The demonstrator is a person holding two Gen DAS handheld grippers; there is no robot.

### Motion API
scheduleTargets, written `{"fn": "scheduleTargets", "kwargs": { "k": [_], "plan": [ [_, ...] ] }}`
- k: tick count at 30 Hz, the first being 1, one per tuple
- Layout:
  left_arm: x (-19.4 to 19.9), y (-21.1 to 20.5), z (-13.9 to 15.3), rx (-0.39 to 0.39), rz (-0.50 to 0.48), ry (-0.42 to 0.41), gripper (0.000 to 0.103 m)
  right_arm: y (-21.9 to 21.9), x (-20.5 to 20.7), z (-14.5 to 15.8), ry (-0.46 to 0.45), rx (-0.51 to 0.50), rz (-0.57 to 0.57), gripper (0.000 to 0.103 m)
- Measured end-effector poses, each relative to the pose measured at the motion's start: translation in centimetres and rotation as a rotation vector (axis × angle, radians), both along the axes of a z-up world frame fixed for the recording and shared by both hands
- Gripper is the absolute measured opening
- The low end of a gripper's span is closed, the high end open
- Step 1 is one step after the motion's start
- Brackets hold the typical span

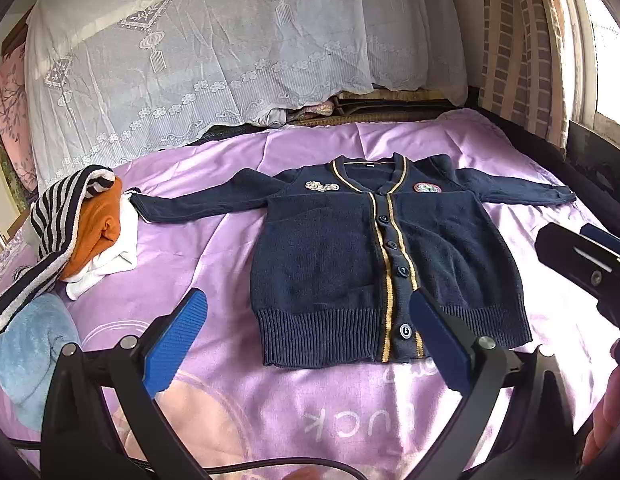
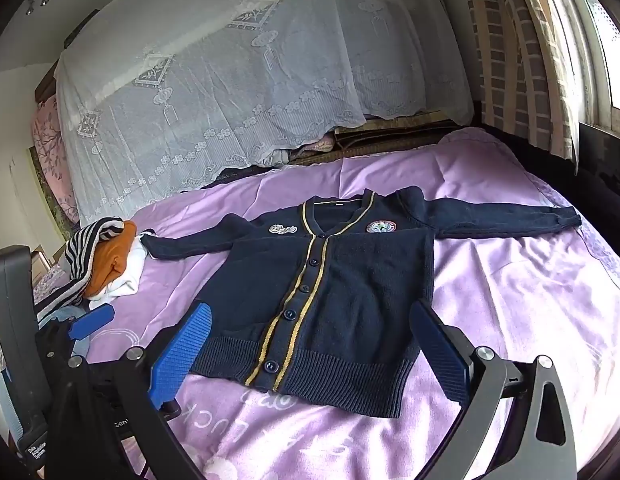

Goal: Fold small clothes

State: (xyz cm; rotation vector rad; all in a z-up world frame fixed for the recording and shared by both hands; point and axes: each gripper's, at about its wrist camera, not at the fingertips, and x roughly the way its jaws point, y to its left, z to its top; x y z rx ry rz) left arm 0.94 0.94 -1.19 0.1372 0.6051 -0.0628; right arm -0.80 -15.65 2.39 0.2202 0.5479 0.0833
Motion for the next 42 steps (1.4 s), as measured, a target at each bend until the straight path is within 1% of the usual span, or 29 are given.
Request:
{"fn": "scheduleTargets", "kwargs": {
  "k": [11,24,42],
  "plan": [
    [-0.03,-0.32,-0.30,0.022,-0.008,0.004,0.098,0.22,0.01,0.15,0.003,0.005,0.000,0.100],
    [0.28,0.09,-0.45,0.019,-0.003,0.014,0.098,0.15,-0.04,-0.38,0.013,0.008,0.003,0.100],
    [0.40,0.23,-0.68,0.012,0.001,0.029,0.098,0.31,0.10,-0.24,0.023,0.009,0.008,0.100]
  ]
}}
